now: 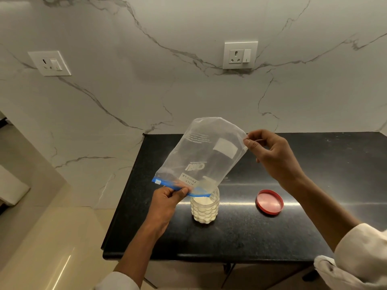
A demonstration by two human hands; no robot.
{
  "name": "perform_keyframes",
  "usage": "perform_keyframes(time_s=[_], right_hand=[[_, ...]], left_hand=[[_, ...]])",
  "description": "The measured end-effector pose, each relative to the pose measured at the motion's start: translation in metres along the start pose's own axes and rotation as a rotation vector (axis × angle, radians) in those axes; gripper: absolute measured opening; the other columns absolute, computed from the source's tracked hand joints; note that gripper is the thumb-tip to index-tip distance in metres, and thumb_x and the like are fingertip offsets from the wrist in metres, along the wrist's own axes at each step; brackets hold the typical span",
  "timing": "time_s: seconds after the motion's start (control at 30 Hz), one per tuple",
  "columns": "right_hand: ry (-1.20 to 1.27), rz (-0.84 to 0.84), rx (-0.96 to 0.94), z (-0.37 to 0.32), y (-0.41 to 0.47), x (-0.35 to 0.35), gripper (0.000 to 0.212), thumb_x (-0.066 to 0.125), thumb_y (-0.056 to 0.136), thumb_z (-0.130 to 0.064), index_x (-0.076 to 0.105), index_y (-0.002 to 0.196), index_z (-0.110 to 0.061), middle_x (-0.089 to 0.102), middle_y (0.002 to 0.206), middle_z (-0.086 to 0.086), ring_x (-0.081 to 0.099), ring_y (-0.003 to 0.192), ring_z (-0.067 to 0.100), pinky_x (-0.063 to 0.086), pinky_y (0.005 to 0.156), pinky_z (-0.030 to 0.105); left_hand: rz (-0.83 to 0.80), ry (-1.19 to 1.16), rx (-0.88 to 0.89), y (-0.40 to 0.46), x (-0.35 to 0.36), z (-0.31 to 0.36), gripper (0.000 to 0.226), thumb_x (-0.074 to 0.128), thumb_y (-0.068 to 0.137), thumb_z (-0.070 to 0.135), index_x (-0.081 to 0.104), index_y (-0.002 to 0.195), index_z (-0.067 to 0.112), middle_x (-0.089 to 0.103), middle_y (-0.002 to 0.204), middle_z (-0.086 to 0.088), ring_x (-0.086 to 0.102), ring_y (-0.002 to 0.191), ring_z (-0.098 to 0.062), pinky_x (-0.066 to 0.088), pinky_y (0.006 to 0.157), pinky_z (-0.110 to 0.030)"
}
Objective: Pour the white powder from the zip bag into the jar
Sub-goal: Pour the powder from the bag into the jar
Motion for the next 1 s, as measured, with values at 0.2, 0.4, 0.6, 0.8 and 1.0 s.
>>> perform_keyframes(time_s=[0.2,0.4,0.6,0.8,1.0], right_hand=[[-0.061,0.015,-0.009,0.001,-0.001,0.000,0.005,0.061,0.092,-0.025,0.061,0.096,-0.023,0.058,0.108,0.003,0.060,0.097,0.021,0.055,0.078,0.032],[-0.087,0.064,-0.032,-0.007,-0.001,-0.003,0.007,0.061,0.093,-0.024,0.060,0.096,-0.017,0.054,0.108,0.000,0.057,0.095,0.019,0.054,0.077,0.026],[-0.095,0.101,-0.060,-0.015,0.000,-0.006,0.002,0.060,0.093,-0.019,0.059,0.092,-0.017,0.054,0.106,0.003,0.057,0.092,0.016,0.053,0.070,0.019],[-0.120,0.081,-0.048,-0.014,0.000,-0.004,0.004,0.060,0.093,-0.019,0.059,0.094,-0.015,0.054,0.106,0.005,0.056,0.092,0.017,0.051,0.067,0.018],[-0.087,0.089,-0.061,-0.020,0.000,-0.005,0.005,0.061,0.092,-0.016,0.059,0.091,-0.021,0.058,0.104,0.007,0.058,0.092,0.018,0.052,0.072,0.025]], left_hand=[[0.002,0.011,-0.003,-0.001,0.001,0.000,0.008,0.066,0.087,0.014,0.071,0.092,0.017,0.072,0.100,0.002,0.065,0.100,-0.012,0.052,0.092,-0.028],[-0.007,-0.016,0.008,0.000,0.003,0.000,0.009,0.067,0.085,0.016,0.072,0.092,0.017,0.073,0.098,0.003,0.067,0.101,-0.013,0.052,0.093,-0.031],[-0.023,-0.029,0.017,0.001,0.007,0.002,0.009,0.066,0.086,0.014,0.072,0.089,0.020,0.074,0.092,0.008,0.068,0.096,-0.008,0.053,0.090,-0.027],[-0.027,-0.038,0.040,0.001,0.007,0.002,0.011,0.066,0.086,0.011,0.073,0.091,0.019,0.075,0.092,0.005,0.069,0.096,-0.009,0.053,0.090,-0.027],[-0.019,-0.036,0.047,0.001,0.008,0.005,0.010,0.065,0.087,0.013,0.072,0.090,0.019,0.074,0.093,0.006,0.068,0.098,-0.012,0.053,0.090,-0.026]])
Point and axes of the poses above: each hand's wrist, its own y-axis towards the middle knuckle, its own x-axis out of the palm, z = x × y, the point moved 10 cm from there along y, towards the middle knuckle
